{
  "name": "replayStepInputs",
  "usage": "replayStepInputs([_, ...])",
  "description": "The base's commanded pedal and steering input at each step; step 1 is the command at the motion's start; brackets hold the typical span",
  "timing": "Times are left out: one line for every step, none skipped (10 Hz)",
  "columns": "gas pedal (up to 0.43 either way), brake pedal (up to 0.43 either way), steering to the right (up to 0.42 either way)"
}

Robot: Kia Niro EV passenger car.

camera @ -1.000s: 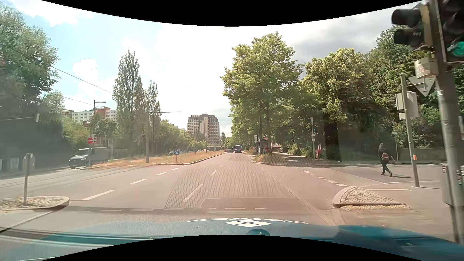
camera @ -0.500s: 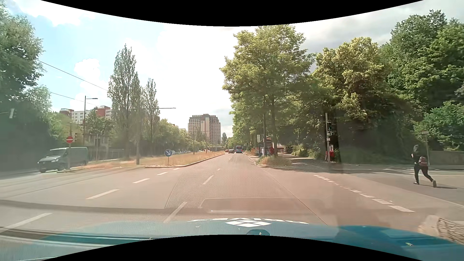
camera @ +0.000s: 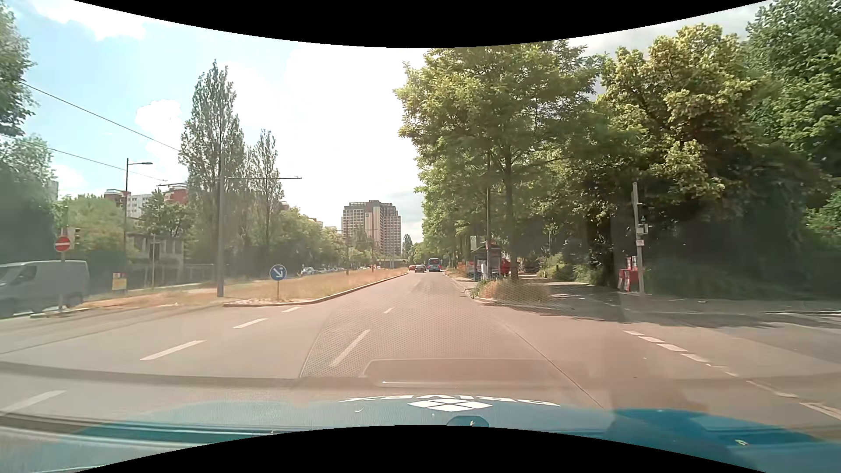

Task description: Follow the waypoints while adhering to traffic rules and regulations

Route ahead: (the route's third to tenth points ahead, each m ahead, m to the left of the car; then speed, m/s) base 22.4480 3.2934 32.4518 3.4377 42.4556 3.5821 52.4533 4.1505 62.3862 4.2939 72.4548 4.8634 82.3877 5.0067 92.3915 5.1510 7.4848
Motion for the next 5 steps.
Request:
replayStepInputs([0.358, 0.000, -0.009])
replayStepInputs([0.319, 0.000, -0.008])
replayStepInputs([0.311, 0.000, -0.007])
replayStepInputs([0.311, 0.000, -0.006])
replayStepInputs([0.311, 0.000, -0.004])
